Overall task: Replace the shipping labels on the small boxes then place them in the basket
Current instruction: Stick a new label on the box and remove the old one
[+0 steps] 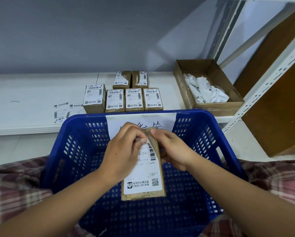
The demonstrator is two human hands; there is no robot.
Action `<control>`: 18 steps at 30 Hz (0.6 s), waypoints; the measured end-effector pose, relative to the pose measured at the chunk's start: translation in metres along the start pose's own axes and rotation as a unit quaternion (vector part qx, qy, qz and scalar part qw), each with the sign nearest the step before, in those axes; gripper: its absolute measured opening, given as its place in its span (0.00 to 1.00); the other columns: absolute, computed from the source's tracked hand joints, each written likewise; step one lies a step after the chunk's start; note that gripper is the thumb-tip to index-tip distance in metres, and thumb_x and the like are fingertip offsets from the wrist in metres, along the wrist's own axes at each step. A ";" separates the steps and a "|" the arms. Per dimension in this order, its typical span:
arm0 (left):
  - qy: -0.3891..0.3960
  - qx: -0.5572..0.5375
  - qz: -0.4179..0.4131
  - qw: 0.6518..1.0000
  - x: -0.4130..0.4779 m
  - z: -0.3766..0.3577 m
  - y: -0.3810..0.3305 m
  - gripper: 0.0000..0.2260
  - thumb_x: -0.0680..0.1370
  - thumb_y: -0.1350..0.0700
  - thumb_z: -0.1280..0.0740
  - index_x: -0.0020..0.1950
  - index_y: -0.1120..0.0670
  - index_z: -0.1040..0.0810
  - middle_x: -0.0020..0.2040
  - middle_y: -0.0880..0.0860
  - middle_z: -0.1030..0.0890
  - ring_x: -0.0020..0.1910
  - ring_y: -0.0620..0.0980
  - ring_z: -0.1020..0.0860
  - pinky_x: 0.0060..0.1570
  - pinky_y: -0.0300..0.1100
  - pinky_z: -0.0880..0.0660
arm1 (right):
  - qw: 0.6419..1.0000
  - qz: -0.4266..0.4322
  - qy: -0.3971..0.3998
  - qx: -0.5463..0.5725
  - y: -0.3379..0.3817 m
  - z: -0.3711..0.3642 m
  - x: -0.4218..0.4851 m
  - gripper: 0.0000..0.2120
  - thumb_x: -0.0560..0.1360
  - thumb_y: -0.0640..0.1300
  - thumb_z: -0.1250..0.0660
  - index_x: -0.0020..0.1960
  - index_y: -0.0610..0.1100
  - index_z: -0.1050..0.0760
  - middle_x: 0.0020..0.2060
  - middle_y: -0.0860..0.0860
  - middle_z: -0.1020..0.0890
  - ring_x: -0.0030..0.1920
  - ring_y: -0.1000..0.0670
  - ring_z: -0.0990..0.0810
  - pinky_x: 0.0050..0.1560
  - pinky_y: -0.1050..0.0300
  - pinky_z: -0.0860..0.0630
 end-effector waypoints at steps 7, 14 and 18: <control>-0.004 -0.014 0.024 1.000 0.002 -0.001 0.010 0.06 0.78 0.52 0.42 0.46 0.52 0.27 0.44 0.39 0.30 0.45 0.37 0.28 0.44 0.26 0.33 | 0.999 -0.049 0.014 0.002 -0.013 -0.003 0.000 0.22 0.75 0.59 0.35 0.67 0.53 0.28 0.52 0.48 0.16 0.49 0.49 0.17 0.43 0.51 0.20; -0.013 -0.092 0.076 0.993 0.000 0.003 0.019 0.07 0.76 0.56 0.37 0.52 0.46 0.29 0.49 0.44 0.28 0.52 0.38 0.27 0.54 0.27 0.31 | 0.994 -0.076 0.056 0.048 -0.019 -0.009 -0.002 0.27 0.76 0.49 0.31 0.72 0.59 0.37 0.57 0.46 0.18 0.58 0.44 0.19 0.52 0.42 0.19; -0.040 -0.003 0.092 0.995 0.001 0.012 0.024 0.09 0.75 0.44 0.37 0.50 0.47 0.30 0.48 0.45 0.31 0.50 0.43 0.29 0.54 0.32 0.32 | 0.995 -0.035 -0.022 0.089 -0.017 0.003 0.001 0.26 0.75 0.48 0.29 0.69 0.54 0.36 0.58 0.45 0.19 0.55 0.44 0.18 0.46 0.46 0.18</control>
Point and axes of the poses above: each hand's wrist, its own x-axis towards the middle knuckle, its own z-axis out of the back of the hand, y = z × x, the point moved 10 cm from there along x, towards the middle knuckle
